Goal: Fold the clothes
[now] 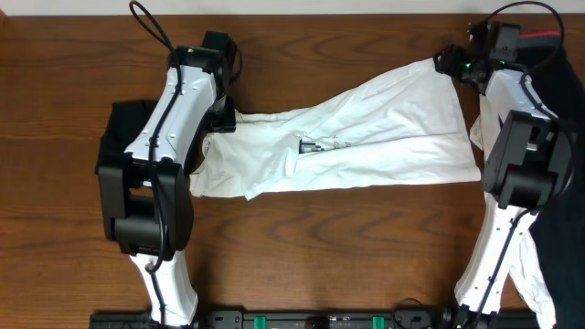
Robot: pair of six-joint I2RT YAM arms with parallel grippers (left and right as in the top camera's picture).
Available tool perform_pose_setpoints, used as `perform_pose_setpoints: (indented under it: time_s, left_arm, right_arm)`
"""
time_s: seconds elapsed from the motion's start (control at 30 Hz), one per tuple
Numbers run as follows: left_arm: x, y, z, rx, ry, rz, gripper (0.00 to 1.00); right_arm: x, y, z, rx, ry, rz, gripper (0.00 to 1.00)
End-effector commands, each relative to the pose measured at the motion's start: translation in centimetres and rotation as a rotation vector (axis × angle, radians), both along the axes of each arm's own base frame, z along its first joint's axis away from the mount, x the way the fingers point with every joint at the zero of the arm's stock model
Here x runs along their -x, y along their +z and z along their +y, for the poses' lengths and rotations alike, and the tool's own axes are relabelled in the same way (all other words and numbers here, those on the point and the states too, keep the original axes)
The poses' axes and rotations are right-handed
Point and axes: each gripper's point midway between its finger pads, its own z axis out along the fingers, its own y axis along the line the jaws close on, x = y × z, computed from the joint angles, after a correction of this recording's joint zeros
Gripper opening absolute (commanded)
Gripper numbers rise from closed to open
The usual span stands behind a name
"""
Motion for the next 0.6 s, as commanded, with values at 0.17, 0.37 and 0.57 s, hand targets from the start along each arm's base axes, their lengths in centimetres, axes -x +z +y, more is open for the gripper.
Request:
perform_pose_setpoints:
  time_s: [0.17,0.37,0.57]
  left_arm:
    - [0.0,0.4,0.4,-0.016,-0.007,-0.001,0.62]
    - [0.1,0.4,0.4,-0.017,-0.008,0.002,0.62]
    - [0.1,0.4,0.4,-0.017,-0.008,0.002,0.62]
  right_arm:
    - [-0.1,-3.1,3.6,-0.045,0.058,0.038,0.53]
    - [0.0,-3.0,2.6,-0.050,0.021,0.053,0.06]
    - [0.3,-0.1,0.5,-0.074,0.000,0.053,0.01]
